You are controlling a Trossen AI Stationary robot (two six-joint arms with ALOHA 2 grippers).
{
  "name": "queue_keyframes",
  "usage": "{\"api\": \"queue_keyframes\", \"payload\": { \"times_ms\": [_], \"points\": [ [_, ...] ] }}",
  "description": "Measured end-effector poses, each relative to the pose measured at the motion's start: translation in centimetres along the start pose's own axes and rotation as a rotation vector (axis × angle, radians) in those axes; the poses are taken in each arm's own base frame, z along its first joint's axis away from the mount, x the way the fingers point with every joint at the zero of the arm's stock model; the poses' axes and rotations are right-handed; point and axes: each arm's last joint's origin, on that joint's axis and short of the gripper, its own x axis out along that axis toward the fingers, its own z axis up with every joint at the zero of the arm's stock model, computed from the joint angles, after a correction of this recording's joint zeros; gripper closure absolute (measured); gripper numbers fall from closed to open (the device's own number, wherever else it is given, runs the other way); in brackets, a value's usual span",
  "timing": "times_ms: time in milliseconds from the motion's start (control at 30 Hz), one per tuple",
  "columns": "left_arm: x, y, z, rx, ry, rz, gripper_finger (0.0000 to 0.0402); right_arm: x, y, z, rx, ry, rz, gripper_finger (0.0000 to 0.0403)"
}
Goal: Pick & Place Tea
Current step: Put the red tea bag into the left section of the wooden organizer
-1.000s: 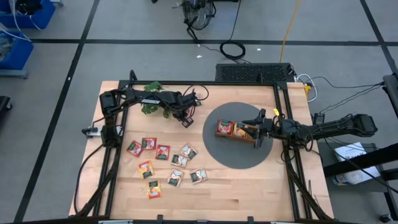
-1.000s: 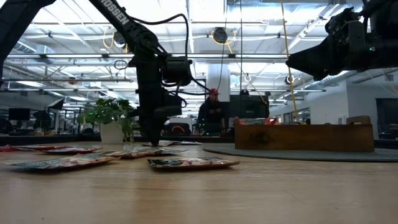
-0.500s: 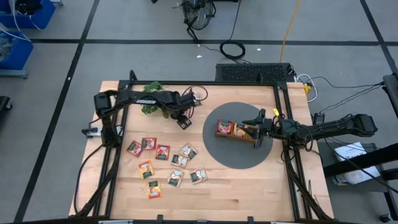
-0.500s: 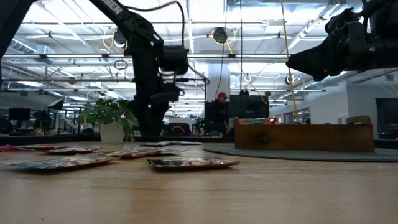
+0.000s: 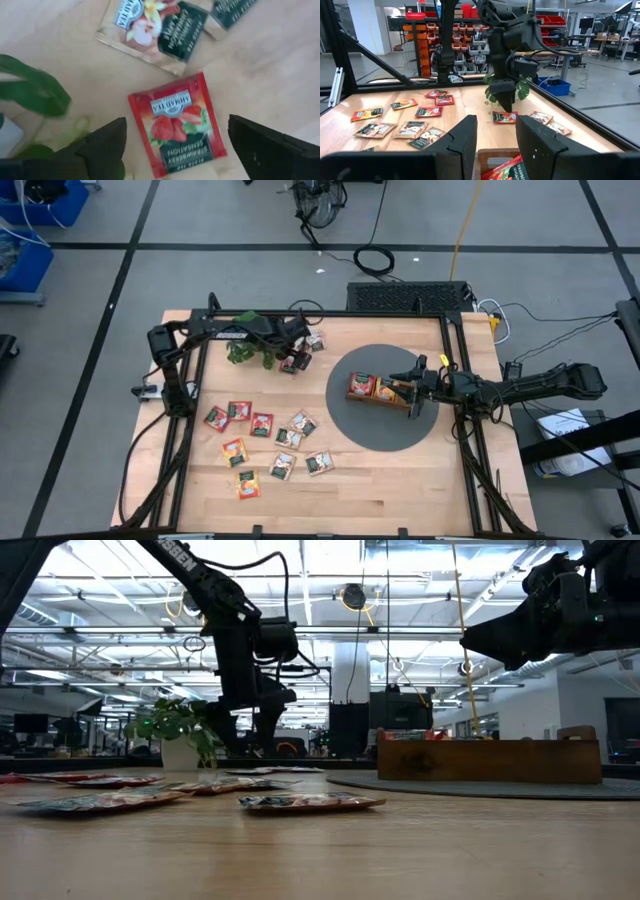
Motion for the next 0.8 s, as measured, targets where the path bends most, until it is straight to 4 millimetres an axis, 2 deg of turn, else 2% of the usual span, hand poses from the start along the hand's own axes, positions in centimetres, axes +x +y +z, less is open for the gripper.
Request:
{"api": "queue_keyframes", "payload": {
  "times_ms": [300, 600, 800],
  "points": [
    [0.0, -0.4, 0.2, -0.022, -0.022, -0.043, 0.0052, 0.0, 0.0, 0.0, 0.005, -0.004, 0.000, 0.0280],
    [3.3, -0.6, -0.2, -0.025, 0.044, 0.012, 0.0052, 0.0, 0.0, 0.0, 0.005, -0.005, 0.000, 0.0280],
    [4.1, -0.4, -0.4, -0.028, 0.070, 0.036, 0.0052, 0.0, 0.0, 0.0, 0.004, -0.004, 0.000, 0.0280]
  ]
}}
